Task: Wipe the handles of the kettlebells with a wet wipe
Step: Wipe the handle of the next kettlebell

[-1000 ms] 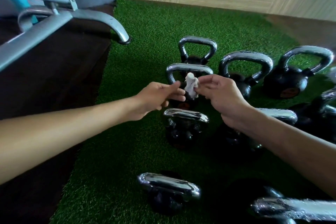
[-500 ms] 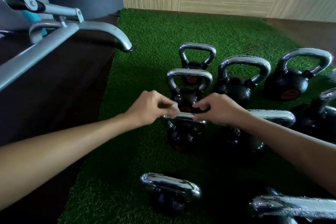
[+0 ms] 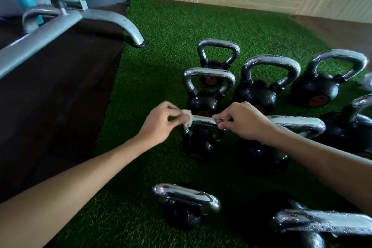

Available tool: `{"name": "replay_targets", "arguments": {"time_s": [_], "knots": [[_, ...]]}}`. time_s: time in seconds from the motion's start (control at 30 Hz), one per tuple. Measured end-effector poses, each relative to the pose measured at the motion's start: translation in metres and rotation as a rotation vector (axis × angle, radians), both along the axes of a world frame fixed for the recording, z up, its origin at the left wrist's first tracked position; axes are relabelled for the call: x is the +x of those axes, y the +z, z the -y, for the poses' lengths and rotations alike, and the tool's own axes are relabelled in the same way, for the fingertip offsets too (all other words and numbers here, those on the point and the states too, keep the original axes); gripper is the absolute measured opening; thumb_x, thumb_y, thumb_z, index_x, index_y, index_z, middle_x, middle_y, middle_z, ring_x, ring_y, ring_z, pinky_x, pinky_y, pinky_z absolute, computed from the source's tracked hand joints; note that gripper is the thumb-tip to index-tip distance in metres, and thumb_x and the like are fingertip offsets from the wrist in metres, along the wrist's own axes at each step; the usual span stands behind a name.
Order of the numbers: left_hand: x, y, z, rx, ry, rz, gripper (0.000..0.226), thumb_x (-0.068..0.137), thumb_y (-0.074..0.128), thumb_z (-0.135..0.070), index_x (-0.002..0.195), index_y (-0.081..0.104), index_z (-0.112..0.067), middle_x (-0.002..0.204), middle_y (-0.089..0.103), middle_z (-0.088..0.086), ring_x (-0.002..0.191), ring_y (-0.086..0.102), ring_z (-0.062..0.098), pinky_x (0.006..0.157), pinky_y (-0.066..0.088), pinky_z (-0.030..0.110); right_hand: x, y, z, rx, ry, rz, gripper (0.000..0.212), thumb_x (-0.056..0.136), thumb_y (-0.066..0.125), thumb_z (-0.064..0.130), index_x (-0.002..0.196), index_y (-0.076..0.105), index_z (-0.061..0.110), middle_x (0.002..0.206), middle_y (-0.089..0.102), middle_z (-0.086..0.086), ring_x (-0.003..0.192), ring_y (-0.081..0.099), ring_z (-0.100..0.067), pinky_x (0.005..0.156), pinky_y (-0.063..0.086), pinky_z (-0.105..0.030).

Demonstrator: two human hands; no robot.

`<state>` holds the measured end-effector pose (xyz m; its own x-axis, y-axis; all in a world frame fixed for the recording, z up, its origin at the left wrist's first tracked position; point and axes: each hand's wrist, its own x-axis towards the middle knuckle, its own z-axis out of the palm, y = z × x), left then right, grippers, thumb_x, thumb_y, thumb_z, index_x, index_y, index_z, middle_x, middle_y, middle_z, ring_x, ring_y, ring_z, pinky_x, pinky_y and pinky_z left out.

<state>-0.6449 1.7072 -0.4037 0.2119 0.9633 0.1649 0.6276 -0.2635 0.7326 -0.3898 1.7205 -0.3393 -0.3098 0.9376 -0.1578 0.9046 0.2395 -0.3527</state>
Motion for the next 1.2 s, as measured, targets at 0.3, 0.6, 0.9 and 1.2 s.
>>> {"name": "replay_targets", "arguments": {"time_s": [0.3, 0.6, 0.9, 1.2], "knots": [[0.008, -0.018, 0.018, -0.158, 0.210, 0.434, 0.020, 0.092, 0.067, -0.042, 0.101, 0.081, -0.031, 0.103, 0.073, -0.013, 0.103, 0.065, 0.005, 0.092, 0.051, 0.029, 0.003, 0.003, -0.004, -0.011, 0.055, 0.021, 0.015, 0.088, 0.077, 0.026, 0.074, 0.075, 0.028, 0.103, 0.079, 0.001, 0.074, 0.069, -0.002, 0.075, 0.057, -0.025], [0.027, -0.032, 0.028, -0.662, 0.586, 0.761, 0.012, 0.091, 0.075, -0.015, 0.101, 0.080, -0.012, 0.088, 0.076, 0.001, 0.065, 0.060, 0.004, 0.064, 0.053, 0.016, 0.001, 0.004, -0.004, -0.056, 0.063, -0.035, 0.013, 0.091, 0.074, 0.025, 0.097, 0.079, 0.016, 0.100, 0.078, -0.008, 0.041, 0.045, 0.003, 0.046, 0.037, -0.010], [0.045, -0.021, 0.020, -0.896, 0.787, 1.101, 0.008, 0.080, 0.083, -0.010, 0.081, 0.076, -0.006, 0.073, 0.075, 0.004, 0.054, 0.064, 0.002, 0.048, 0.052, 0.011, 0.001, -0.001, 0.000, 0.001, 0.010, -0.059, 0.016, 0.094, 0.071, 0.026, 0.084, 0.076, 0.015, 0.106, 0.078, 0.007, 0.045, 0.050, 0.016, 0.046, 0.035, -0.006], [0.055, -0.008, 0.019, -0.847, 0.848, 1.253, 0.017, 0.075, 0.087, -0.008, 0.087, 0.076, -0.002, 0.071, 0.077, 0.007, 0.053, 0.069, 0.004, 0.055, 0.059, 0.015, 0.002, -0.001, 0.002, -0.008, 0.000, -0.084, 0.017, 0.093, 0.073, 0.029, 0.108, 0.079, 0.024, 0.109, 0.077, 0.009, 0.057, 0.057, 0.016, 0.052, 0.036, -0.002]]}}
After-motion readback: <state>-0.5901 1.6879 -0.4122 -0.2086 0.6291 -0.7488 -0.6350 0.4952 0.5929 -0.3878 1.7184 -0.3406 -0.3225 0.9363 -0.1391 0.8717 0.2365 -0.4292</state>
